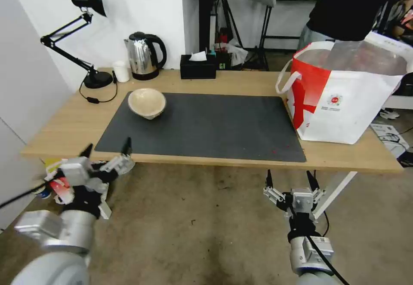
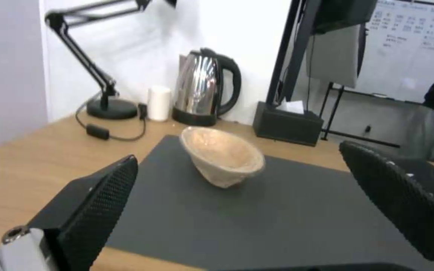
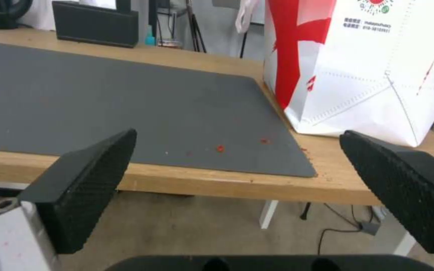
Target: Pick up the trash from the table and place it into the takeout bag.
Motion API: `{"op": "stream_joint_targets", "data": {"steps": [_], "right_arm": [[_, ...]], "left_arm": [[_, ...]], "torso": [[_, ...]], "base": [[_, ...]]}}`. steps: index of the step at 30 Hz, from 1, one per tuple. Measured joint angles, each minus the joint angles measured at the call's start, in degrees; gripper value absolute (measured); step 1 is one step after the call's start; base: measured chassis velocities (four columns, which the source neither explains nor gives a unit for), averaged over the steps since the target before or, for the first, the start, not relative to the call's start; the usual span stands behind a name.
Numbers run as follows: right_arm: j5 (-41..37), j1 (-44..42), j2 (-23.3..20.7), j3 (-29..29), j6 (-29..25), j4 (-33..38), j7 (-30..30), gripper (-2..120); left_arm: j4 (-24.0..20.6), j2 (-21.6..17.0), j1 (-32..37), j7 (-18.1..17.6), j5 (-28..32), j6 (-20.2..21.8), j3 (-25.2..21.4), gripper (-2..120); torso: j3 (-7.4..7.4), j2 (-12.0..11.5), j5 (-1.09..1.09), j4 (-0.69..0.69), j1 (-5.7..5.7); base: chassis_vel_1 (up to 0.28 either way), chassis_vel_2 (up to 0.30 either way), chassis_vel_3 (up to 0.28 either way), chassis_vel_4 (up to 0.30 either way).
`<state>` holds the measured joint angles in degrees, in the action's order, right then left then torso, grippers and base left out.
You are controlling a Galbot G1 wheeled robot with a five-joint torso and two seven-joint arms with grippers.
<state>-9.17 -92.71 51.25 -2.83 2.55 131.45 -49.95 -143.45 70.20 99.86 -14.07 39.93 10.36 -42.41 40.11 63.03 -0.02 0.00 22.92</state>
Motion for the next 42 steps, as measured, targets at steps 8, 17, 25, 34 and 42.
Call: {"op": "stream_joint_targets", "data": {"steps": [8, 17, 25, 34, 42], "right_arm": [[0.02, 0.00, 0.00, 0.01, 0.00, 0.00, 0.01, 100], [0.03, 0.01, 0.00, 0.01, -0.01, 0.00, 0.00, 100], [0.03, 0.00, 0.00, 0.01, 0.00, 0.01, 0.01, 100], [0.02, 0.00, 0.00, 0.01, 0.00, 0.00, 0.01, 100], [0.02, 0.00, 0.00, 0.01, -0.01, 0.00, 0.01, 100]], "left_arm": [[0.24, -8.19, -2.29, -5.27, 18.89, -1.57, -3.37, 100], [5.25, -21.76, -9.74, -13.80, 37.63, -8.12, -2.28, 100], [8.54, -27.55, -22.83, -25.03, 60.56, -6.27, -0.88, 100], [17.96, -25.04, -40.22, -31.99, 76.09, 1.26, 3.16, 100], [23.69, -22.71, -47.63, -35.10, 77.96, 4.81, 7.22, 100]], "torso": [[0.00, 0.00, 0.02, 0.01, 0.00], [0.00, 0.00, 0.02, 0.01, 0.00], [0.00, 0.00, 0.01, -0.01, 0.00], [0.01, -0.01, 0.02, -0.01, 0.01], [0.01, -0.01, 0.02, 0.01, 0.00]], "base": [[0.000, 0.000, 0.000, 0.000], [0.000, 0.000, 0.000, 0.000], [0.000, 0.000, 0.000, 0.000], [0.000, 0.000, 0.000, 0.000], [0.000, 0.000, 0.000, 0.000]]}}
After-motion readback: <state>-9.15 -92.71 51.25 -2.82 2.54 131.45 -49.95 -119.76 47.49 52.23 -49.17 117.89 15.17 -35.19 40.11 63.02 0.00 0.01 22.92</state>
